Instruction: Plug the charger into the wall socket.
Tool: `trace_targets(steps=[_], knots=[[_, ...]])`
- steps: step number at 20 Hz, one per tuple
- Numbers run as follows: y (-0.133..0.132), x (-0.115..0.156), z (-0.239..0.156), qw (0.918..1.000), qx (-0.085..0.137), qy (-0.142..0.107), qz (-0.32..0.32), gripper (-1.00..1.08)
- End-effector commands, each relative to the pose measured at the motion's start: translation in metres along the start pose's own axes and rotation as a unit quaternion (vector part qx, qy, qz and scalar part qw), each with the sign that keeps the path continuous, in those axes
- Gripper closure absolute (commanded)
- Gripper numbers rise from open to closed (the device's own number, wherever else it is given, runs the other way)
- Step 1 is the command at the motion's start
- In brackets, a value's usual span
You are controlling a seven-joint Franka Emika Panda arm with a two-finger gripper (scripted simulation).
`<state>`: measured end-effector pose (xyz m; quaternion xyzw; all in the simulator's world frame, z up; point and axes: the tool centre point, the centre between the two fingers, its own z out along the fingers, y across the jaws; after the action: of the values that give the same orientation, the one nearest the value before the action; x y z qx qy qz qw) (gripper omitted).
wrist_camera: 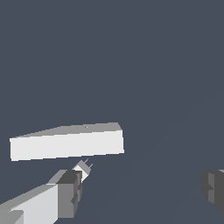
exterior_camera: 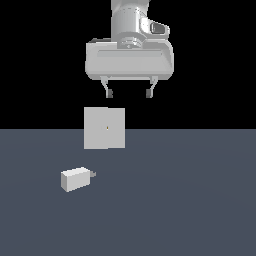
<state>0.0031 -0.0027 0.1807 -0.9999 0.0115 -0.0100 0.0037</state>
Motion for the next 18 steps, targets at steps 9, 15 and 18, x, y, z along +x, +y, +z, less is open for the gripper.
trace_targets(steps=[9,15,18], knots=[[-0.003,-0.006,0.004,0.9998,-0.002,0.005,0.017,-0.92],[-0.008,-0.017,0.013,0.9986,-0.007,0.016,0.049,-0.92],[-0.012,-0.024,0.019,0.9972,-0.01,0.023,0.071,-0.92]])
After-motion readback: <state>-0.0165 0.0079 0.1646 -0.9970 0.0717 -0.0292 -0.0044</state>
